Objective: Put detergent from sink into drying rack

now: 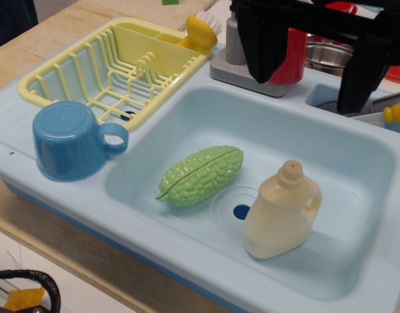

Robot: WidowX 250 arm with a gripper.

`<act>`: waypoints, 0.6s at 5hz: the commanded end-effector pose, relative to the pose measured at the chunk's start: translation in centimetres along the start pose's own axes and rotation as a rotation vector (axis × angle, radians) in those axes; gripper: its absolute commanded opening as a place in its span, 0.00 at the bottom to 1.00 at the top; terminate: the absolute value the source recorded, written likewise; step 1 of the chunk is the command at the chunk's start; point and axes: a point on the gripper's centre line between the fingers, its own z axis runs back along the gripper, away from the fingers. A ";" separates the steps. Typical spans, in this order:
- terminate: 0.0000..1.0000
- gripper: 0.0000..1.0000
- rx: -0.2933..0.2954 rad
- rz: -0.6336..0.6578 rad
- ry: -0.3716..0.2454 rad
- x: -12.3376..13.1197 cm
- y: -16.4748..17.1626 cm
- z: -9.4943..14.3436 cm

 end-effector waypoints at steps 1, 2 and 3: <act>0.00 1.00 0.000 0.000 0.000 0.0 0.0 0.0; 0.00 1.00 -0.003 -0.188 0.006 -0.3 -0.6 -1.1; 0.00 1.00 -0.053 -0.393 -0.015 -0.7 -0.9 -2.7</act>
